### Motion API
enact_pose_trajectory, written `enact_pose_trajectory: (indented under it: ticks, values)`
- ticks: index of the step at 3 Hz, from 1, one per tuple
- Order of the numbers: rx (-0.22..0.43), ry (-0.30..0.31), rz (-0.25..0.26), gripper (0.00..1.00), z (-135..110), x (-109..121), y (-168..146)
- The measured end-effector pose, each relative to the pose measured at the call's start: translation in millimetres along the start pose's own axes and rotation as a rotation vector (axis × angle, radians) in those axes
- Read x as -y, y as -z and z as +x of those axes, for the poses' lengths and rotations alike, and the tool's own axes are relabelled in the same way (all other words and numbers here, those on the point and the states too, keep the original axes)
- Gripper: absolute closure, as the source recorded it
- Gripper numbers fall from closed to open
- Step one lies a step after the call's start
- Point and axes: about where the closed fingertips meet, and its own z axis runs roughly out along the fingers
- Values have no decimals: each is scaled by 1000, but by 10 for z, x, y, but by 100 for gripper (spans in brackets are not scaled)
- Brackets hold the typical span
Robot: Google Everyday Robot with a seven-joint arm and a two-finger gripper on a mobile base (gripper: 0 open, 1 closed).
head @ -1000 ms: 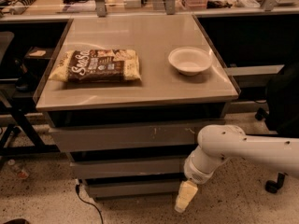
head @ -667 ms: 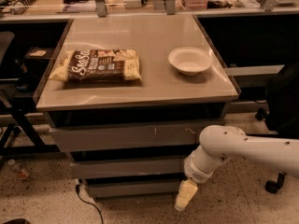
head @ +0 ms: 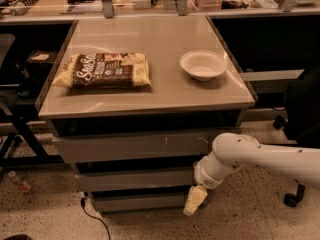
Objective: Open middle drawer
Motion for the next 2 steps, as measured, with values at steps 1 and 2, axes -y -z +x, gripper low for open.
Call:
enact_pose_trajectory:
  ticks: [1, 2]
  values:
    - [18, 0, 17, 0, -18, 122, -78]
    - [25, -14, 26, 0, -4, 245, -194]
